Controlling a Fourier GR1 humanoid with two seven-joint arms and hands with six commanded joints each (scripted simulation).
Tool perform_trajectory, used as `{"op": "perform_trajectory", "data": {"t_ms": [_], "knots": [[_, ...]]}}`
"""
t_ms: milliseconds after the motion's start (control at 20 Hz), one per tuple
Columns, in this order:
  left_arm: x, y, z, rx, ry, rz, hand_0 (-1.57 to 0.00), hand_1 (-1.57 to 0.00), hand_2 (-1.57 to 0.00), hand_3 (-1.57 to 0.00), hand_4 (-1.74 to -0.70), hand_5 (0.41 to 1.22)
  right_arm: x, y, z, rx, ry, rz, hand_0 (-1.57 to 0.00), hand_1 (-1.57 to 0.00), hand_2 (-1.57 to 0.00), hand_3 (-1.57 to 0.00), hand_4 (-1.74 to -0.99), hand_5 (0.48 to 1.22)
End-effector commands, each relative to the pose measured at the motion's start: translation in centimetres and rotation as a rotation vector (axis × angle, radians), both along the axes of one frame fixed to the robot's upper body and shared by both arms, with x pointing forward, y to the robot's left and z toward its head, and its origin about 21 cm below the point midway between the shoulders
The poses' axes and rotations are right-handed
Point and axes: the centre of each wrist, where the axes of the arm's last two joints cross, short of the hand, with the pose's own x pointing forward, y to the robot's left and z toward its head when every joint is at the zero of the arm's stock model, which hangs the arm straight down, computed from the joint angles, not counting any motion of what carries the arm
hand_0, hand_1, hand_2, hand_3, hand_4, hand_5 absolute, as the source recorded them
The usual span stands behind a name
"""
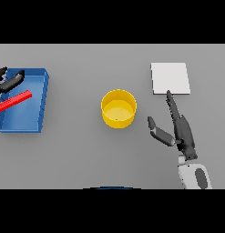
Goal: Pick up the red beaker and tilt it to pour out 1 green nut into yellow bowl. Pick up the yellow bowl and place it on the metallic measuring scale.
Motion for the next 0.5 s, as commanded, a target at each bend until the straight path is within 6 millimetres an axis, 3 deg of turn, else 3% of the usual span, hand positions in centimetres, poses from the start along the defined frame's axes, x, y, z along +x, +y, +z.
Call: {"op": "perform_trajectory", "data": {"t_ms": [0,100,250,450], "knots": [[0.1,0.0,-0.1,0.007,-0.006,0.003,-0.11,-0.09,-0.09,-0.08,-0.71,0.647,0.0,0.2,0.1,-0.001,-0.001,-0.001,0.0,0.0,0.0,0.0,-1.176,0.688],[0.4,-0.1,0.2,0.007,-0.054,0.008,-0.07,-0.06,-0.06,-0.05,-0.71,0.658,0.0,0.7,0.3,-0.037,0.019,-0.019,0.0,0.0,0.0,0.0,-1.175,0.672],[0.2,0.0,0.3,-0.01,-0.106,0.002,-0.03,-0.03,-0.03,-0.02,-0.71,0.679,0.2,0.9,0.9,-0.12,-0.015,0.057,0.0,0.0,0.0,0.0,-1.132,0.703],[-0.2,-0.3,0.5,-0.024,-0.12,-0.011,-0.01,-0.01,-0.01,-0.01,-0.72,0.676,2.2,0.6,2.2,-0.402,-0.017,0.231,0.0,0.0,0.0,0.0,-1.19,0.716]]}}
